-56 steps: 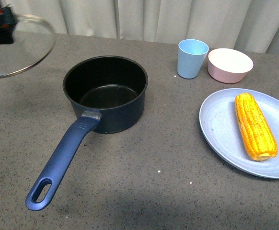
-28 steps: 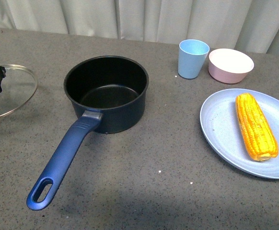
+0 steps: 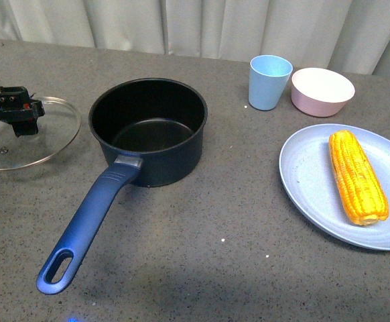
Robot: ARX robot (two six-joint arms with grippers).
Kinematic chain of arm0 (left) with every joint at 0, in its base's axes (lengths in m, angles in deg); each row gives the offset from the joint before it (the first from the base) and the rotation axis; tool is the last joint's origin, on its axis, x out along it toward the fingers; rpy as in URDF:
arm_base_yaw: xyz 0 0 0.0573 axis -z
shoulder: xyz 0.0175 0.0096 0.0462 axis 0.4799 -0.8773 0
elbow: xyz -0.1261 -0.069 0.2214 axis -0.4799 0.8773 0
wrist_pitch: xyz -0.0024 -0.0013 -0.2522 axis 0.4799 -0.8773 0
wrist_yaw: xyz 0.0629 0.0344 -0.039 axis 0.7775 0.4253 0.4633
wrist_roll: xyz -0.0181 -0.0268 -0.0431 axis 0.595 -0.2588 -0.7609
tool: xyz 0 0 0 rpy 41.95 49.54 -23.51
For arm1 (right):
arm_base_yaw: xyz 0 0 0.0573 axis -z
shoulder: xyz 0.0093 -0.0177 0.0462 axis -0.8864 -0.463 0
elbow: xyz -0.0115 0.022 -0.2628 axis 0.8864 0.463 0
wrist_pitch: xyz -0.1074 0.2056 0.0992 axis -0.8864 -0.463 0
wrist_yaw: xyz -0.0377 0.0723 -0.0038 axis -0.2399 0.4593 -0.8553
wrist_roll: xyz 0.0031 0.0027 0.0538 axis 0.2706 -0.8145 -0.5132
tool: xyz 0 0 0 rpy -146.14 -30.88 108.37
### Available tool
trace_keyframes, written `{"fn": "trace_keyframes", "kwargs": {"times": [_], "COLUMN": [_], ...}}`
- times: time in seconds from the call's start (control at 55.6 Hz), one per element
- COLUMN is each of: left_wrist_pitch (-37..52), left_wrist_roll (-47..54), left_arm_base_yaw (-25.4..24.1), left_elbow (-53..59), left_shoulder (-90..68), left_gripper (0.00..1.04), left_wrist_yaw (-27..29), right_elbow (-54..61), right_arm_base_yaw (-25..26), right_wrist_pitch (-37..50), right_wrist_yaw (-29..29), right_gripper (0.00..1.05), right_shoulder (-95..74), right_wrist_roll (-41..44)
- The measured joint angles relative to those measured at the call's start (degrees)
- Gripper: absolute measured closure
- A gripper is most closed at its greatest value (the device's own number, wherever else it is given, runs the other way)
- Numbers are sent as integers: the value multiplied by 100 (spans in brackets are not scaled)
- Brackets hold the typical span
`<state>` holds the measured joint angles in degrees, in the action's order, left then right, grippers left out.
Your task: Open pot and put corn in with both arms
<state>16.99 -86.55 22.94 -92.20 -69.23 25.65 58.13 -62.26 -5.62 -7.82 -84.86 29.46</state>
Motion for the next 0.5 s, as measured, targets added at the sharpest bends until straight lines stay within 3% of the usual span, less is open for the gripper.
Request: {"fn": "trace_keyframes", "kwargs": {"times": [0.504], "left_wrist_pitch": [-310], "left_wrist_roll": [317], "left_arm_base_yaw": [52], "left_elbow": [-184], "left_shoulder": [-249], "left_gripper": [42], "left_wrist_yaw": [-7], "right_elbow": [0], "right_arm_base_yaw": [0], "right_wrist_pitch": [0], "right_wrist_yaw": [0], "right_gripper": [9], "right_shoulder": [0], "right_wrist_roll": [0]}}
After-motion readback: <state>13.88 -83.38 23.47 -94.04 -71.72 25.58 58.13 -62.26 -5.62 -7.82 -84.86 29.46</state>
